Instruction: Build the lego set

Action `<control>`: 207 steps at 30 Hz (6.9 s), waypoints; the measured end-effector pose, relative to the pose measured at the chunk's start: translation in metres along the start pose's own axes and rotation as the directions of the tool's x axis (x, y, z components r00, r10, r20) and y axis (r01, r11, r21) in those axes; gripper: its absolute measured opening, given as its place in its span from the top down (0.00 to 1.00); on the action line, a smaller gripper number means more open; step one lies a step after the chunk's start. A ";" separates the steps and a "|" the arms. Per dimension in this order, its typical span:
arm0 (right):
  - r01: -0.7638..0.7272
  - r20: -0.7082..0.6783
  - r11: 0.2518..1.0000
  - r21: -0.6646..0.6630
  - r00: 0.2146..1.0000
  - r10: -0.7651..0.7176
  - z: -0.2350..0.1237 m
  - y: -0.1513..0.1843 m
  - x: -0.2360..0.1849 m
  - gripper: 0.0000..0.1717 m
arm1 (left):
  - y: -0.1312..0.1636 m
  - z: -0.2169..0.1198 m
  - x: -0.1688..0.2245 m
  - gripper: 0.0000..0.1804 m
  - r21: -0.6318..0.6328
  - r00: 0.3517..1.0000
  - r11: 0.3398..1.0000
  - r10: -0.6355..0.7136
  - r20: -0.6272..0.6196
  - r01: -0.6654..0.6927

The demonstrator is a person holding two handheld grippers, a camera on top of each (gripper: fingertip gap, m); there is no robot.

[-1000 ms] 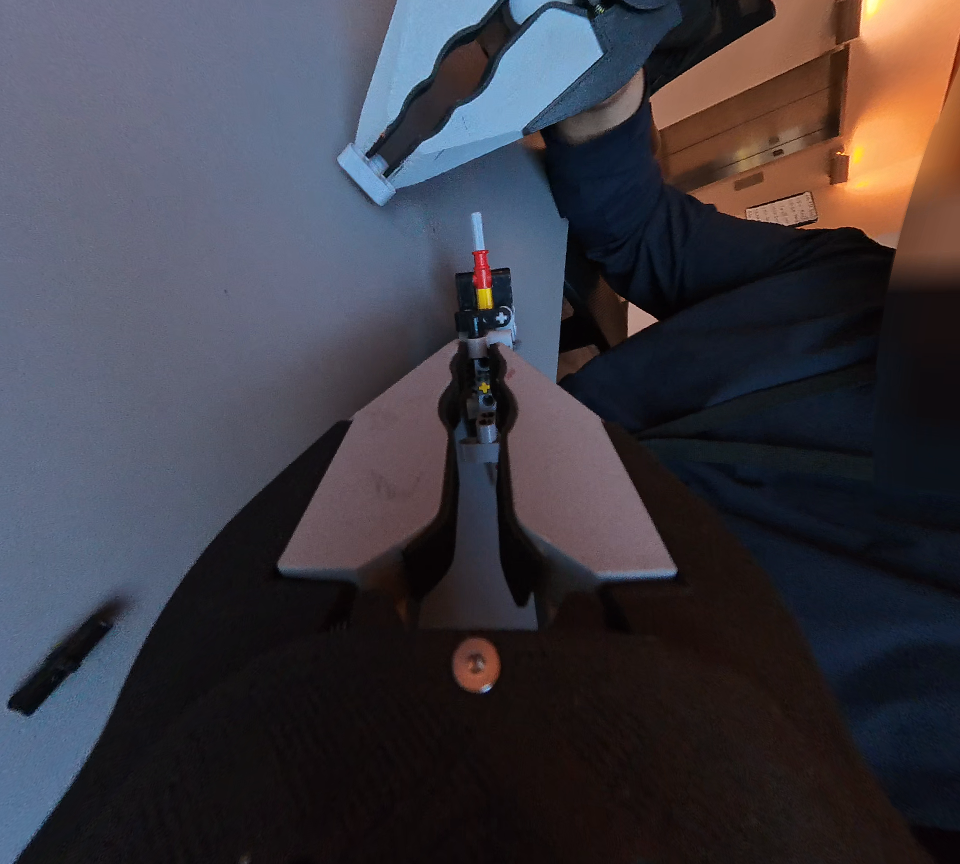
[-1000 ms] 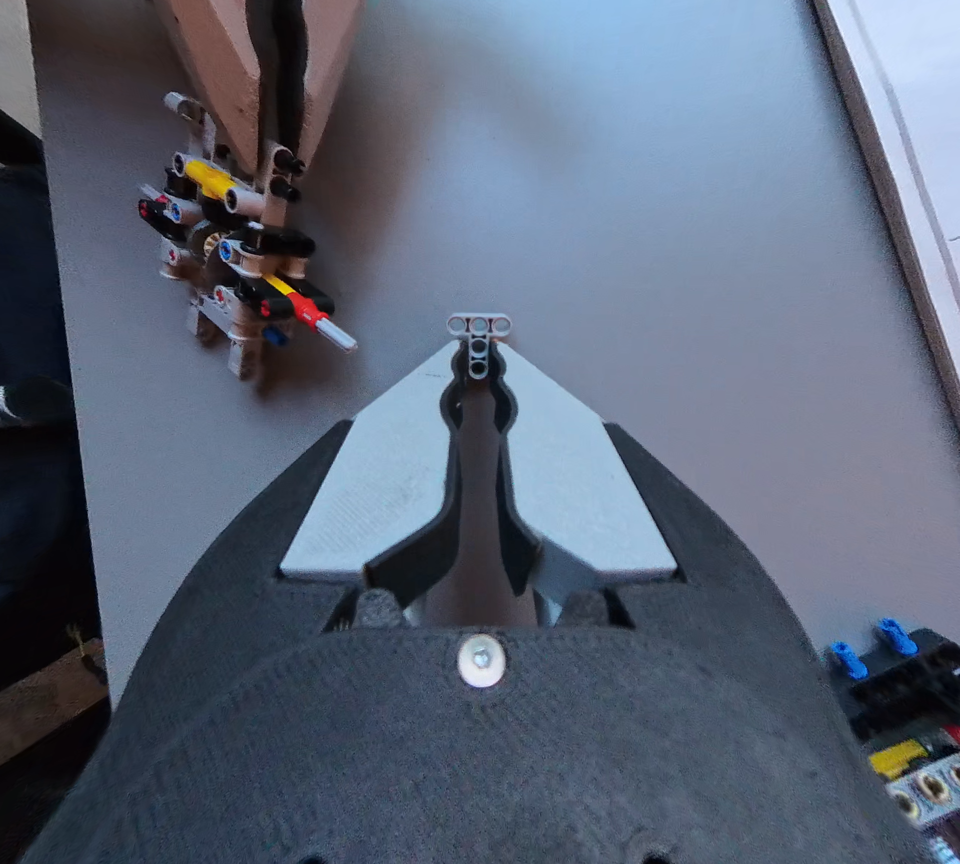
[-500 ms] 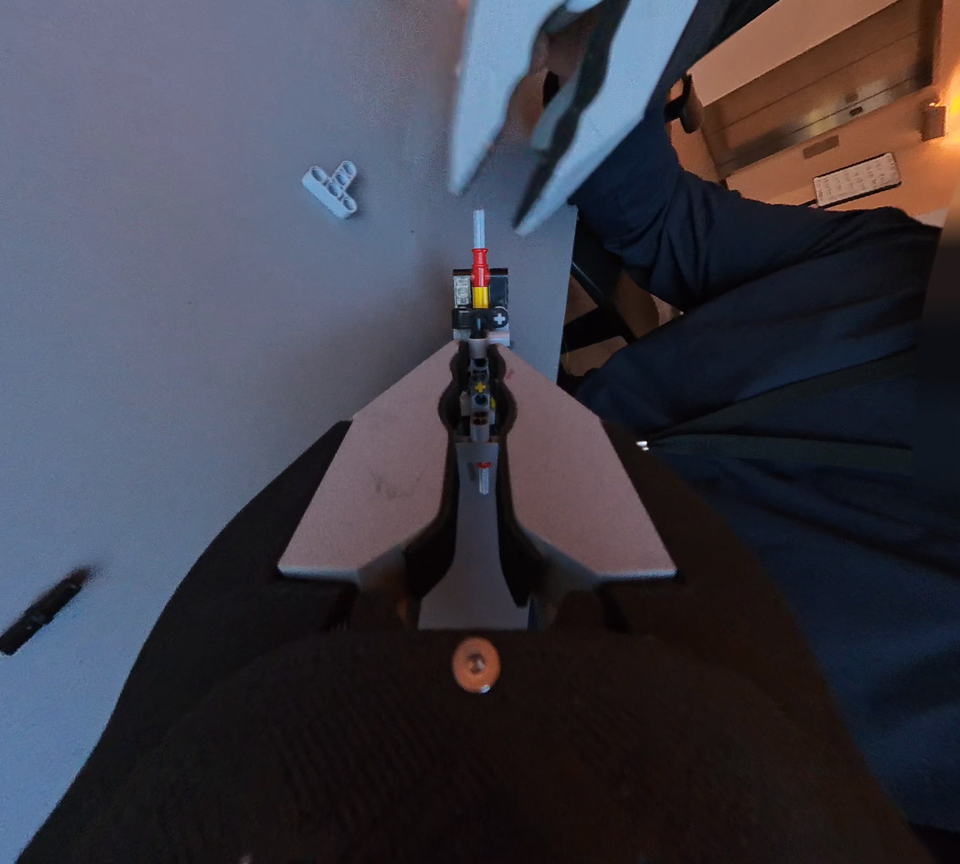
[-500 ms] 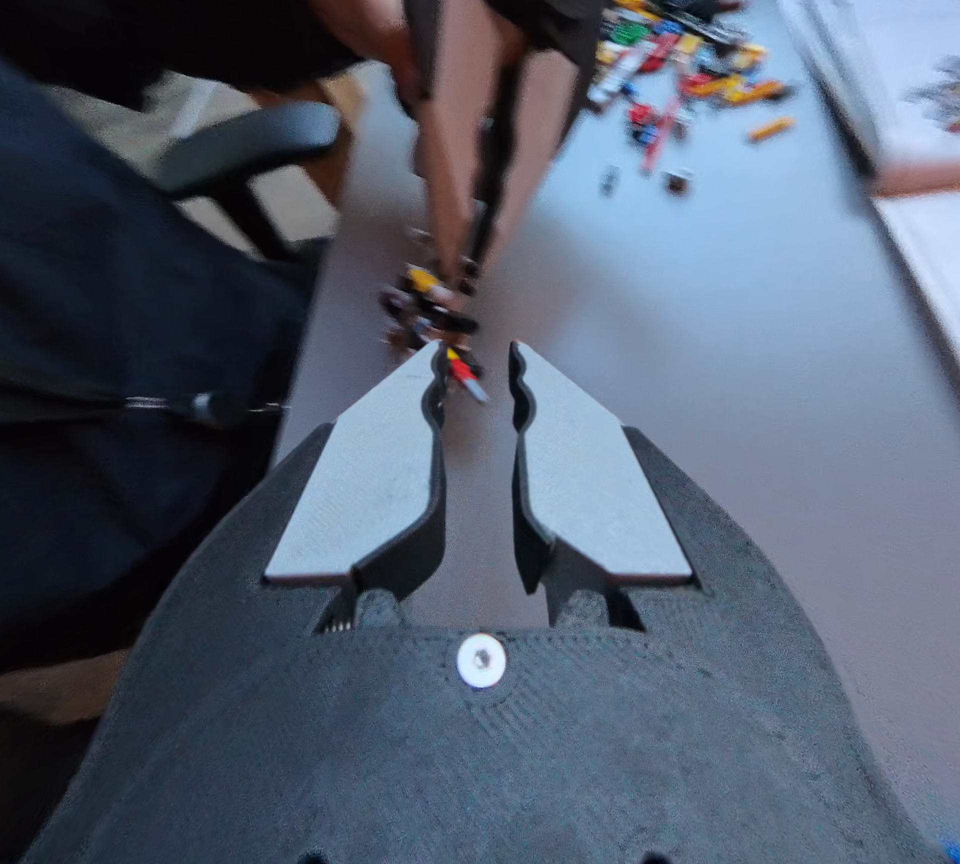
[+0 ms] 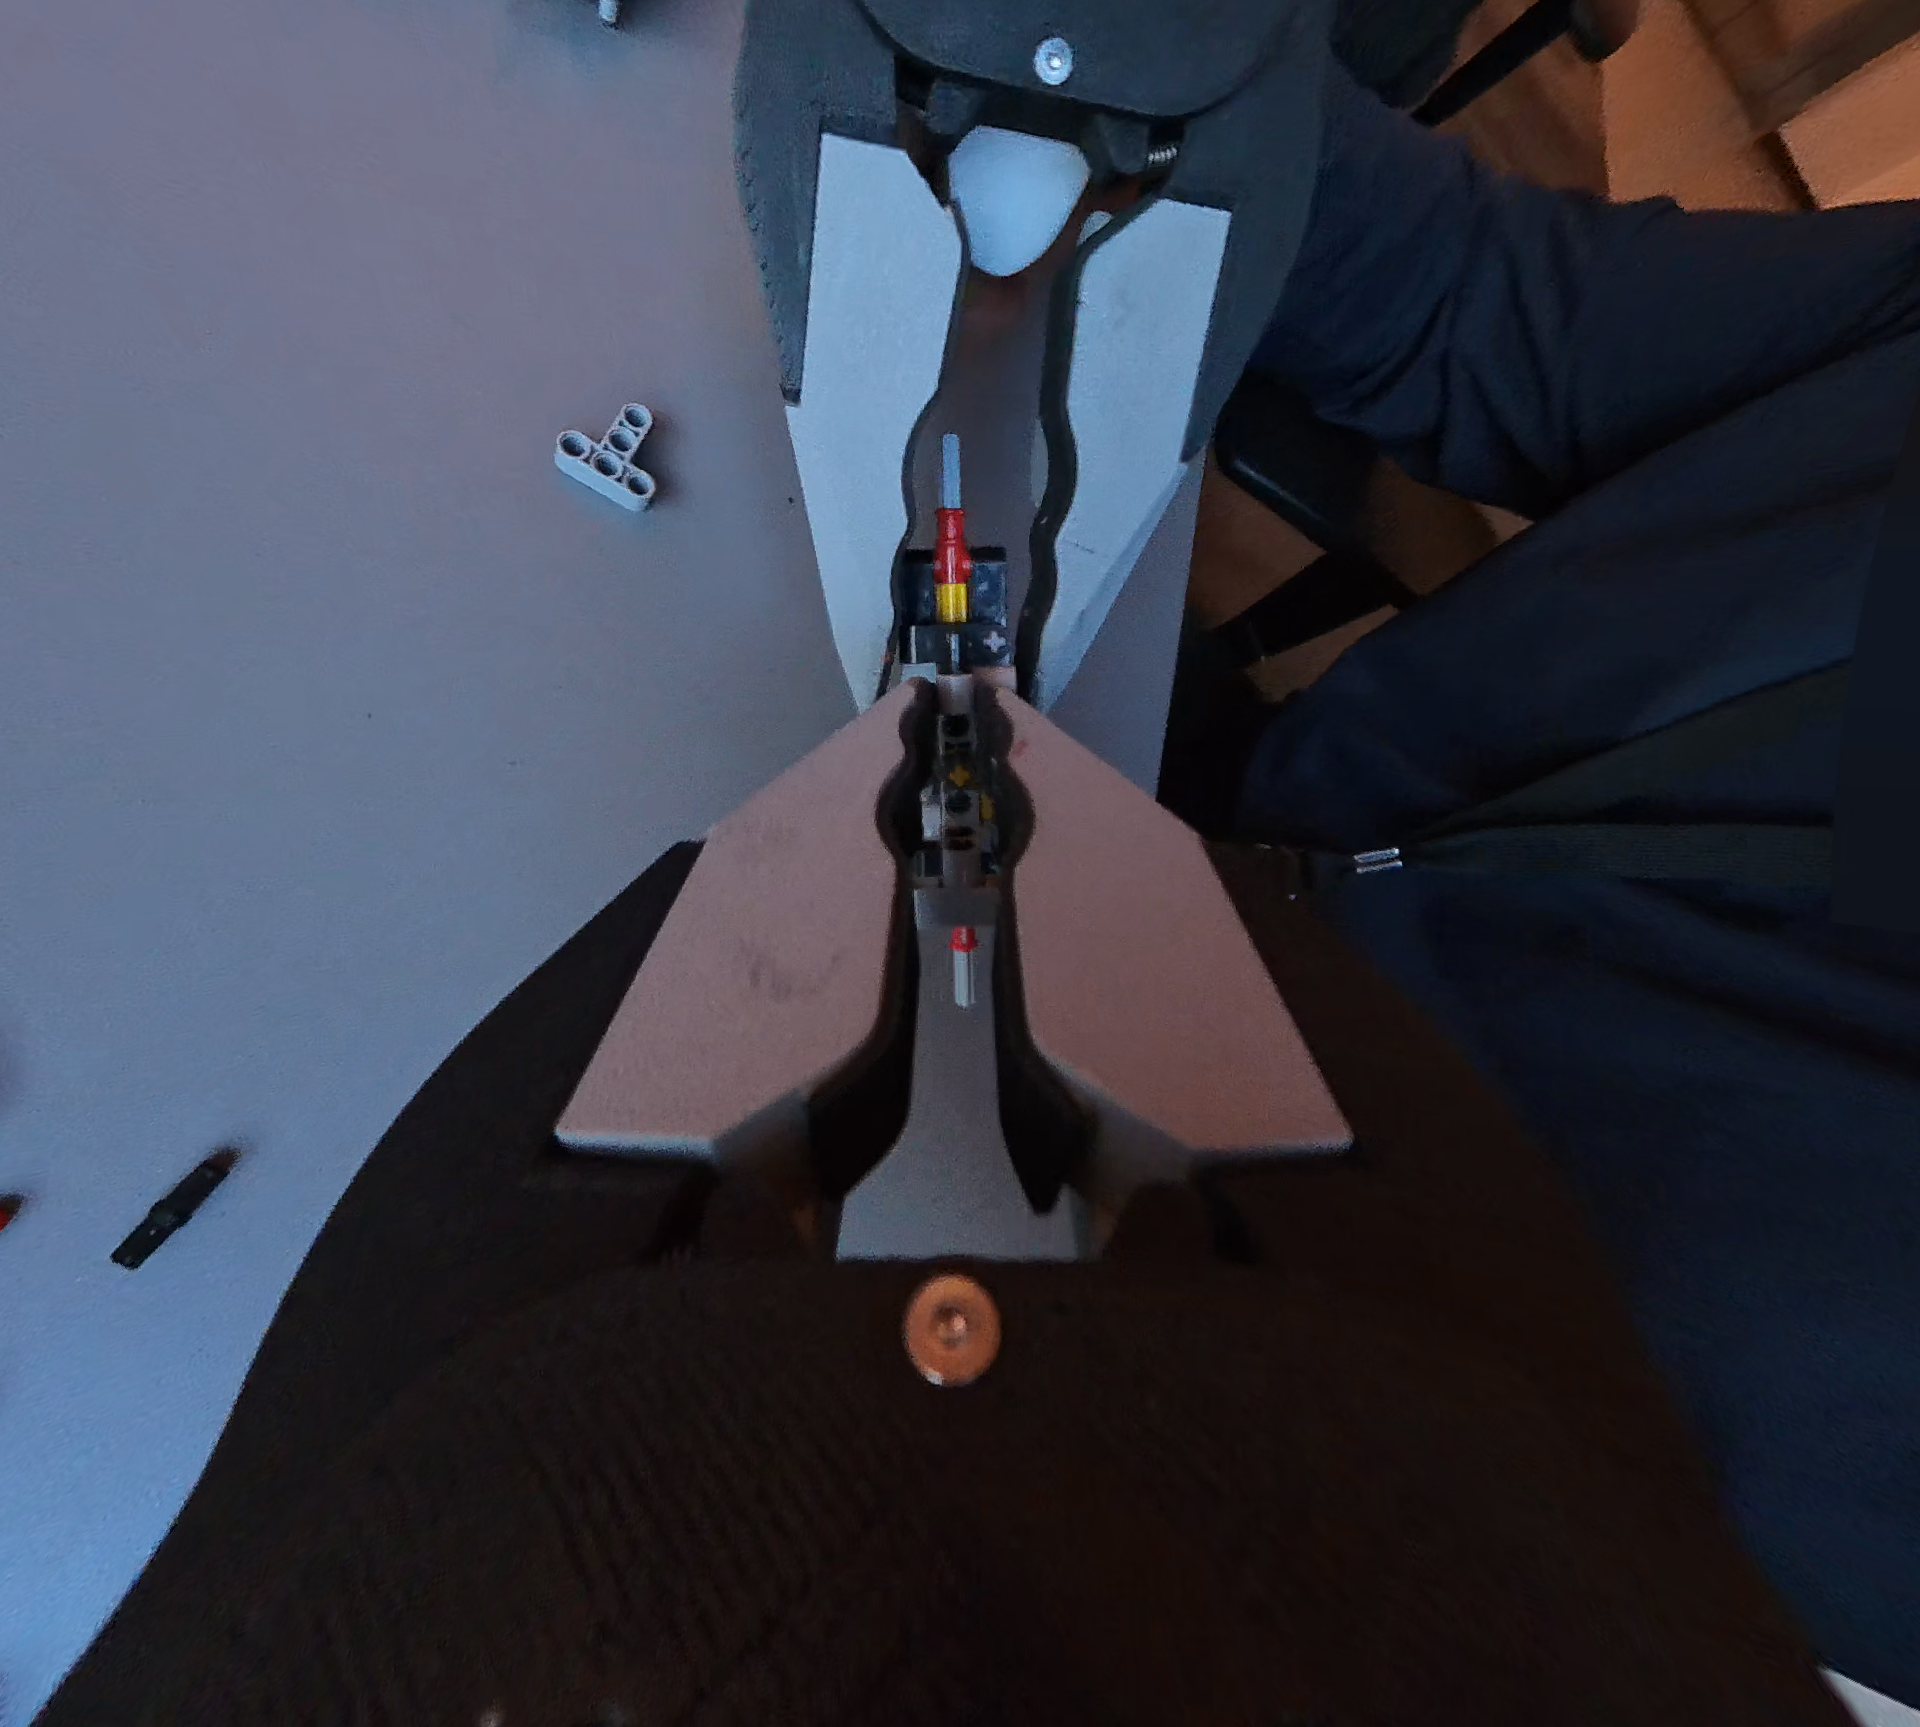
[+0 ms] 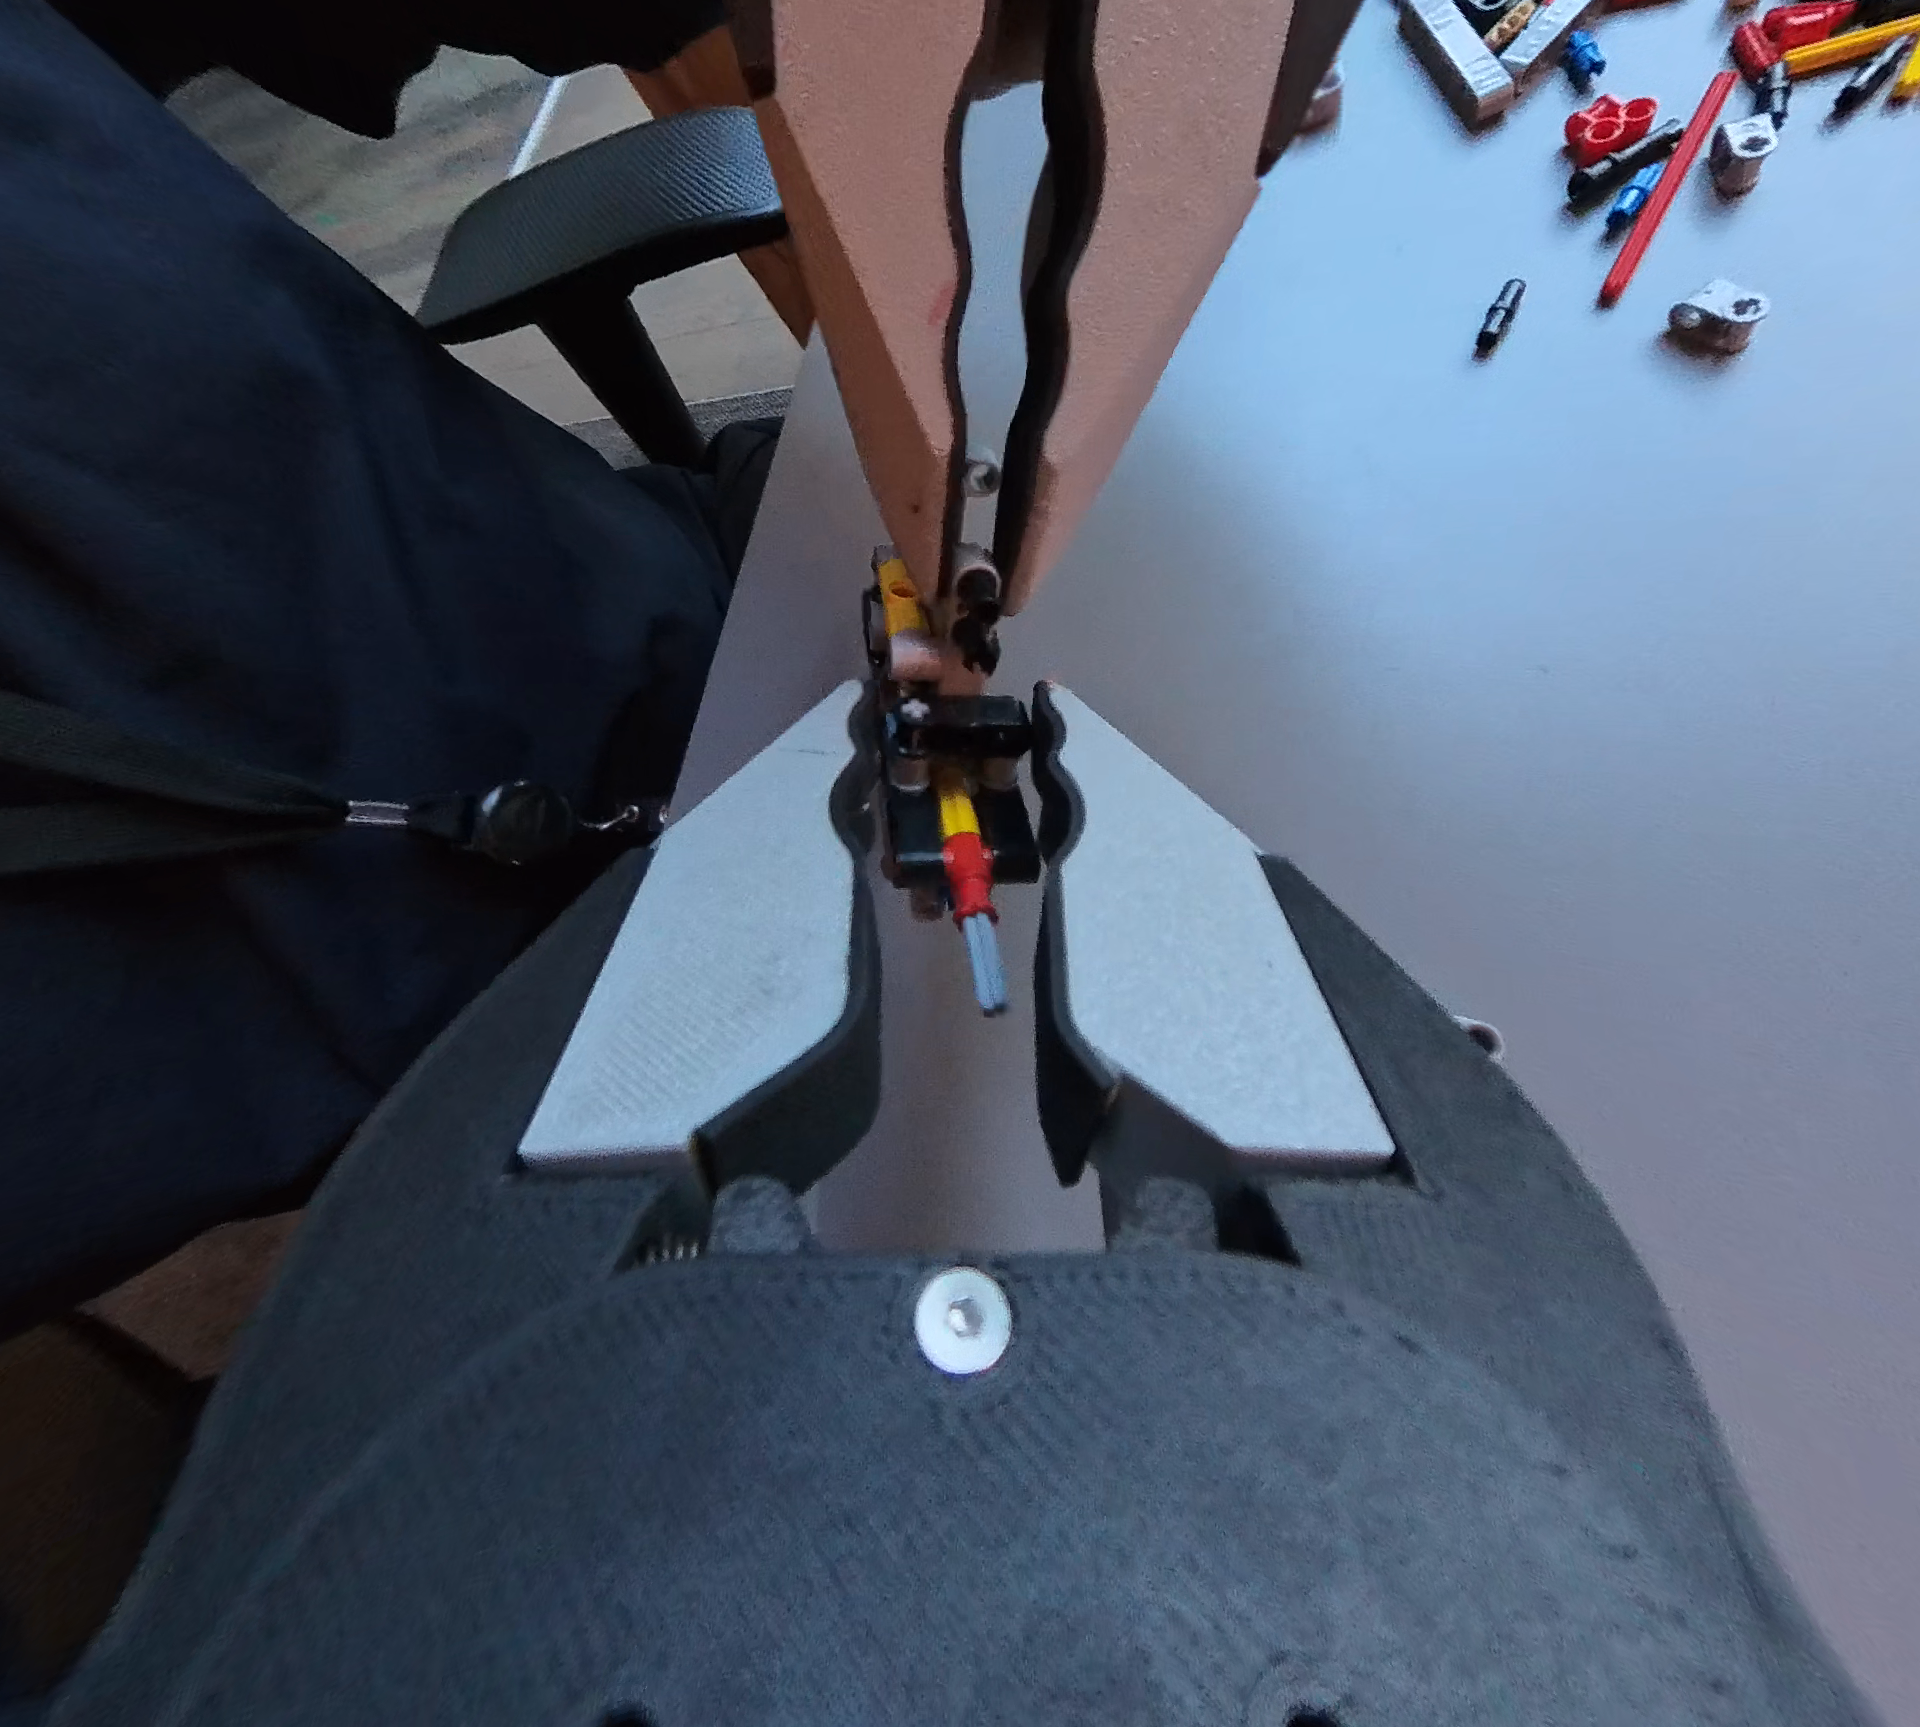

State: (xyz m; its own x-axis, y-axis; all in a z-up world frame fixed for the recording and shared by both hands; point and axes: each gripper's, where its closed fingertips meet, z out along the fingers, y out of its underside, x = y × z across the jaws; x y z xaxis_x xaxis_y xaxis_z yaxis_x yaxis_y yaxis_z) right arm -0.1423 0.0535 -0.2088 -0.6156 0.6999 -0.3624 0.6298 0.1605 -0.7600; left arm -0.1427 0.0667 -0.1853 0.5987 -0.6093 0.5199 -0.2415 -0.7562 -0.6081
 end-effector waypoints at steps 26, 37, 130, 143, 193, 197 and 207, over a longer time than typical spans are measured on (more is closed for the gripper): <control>0.031 0.025 0.998 0.048 0.999 -0.032 -0.004 -0.003 -0.003 0.86 | -0.003 0.003 0.007 0.95 0.223 0.993 0.973 -0.039 -0.113 0.064; 0.039 -0.105 0.968 0.248 0.994 -0.013 -0.071 -0.020 0.013 0.84 | -0.001 -0.006 -0.002 0.97 0.195 0.999 0.979 0.050 0.018 -0.053; 0.056 -0.074 0.974 0.219 0.996 -0.041 -0.009 -0.047 0.029 0.98 | 0.005 -0.027 -0.025 0.97 0.234 0.961 0.934 0.277 -0.004 -0.269; 0.221 -0.132 0.964 -0.147 0.962 -0.241 -0.009 -0.043 0.034 0.98 | 0.003 -0.028 -0.028 0.97 0.243 0.961 0.932 0.275 0.016 -0.271; 0.085 -0.586 0.992 -0.094 0.801 -0.124 -0.001 -0.041 0.055 0.81 | 0.004 -0.022 -0.043 0.97 0.277 0.984 0.960 0.014 -0.178 0.037; 0.048 -0.712 0.982 -0.184 0.682 -0.166 -0.001 -0.041 0.063 0.84 | 0.004 -0.022 -0.050 0.97 0.284 0.982 0.954 -0.045 -0.184 0.097; 0.172 -0.837 0.941 -0.293 0.429 -0.339 -0.003 -0.048 0.067 0.86 | 0.005 -0.026 -0.056 0.97 0.293 0.981 0.947 -0.084 -0.175 0.133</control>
State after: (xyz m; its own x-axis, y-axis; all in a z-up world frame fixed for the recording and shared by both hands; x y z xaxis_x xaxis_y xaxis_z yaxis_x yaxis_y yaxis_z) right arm -0.2125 0.0947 -0.1948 -0.0810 0.8286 0.5540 0.6254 0.4751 -0.6191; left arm -0.1965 0.0909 -0.2016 0.4735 -0.5764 0.6660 0.0747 -0.7272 -0.6824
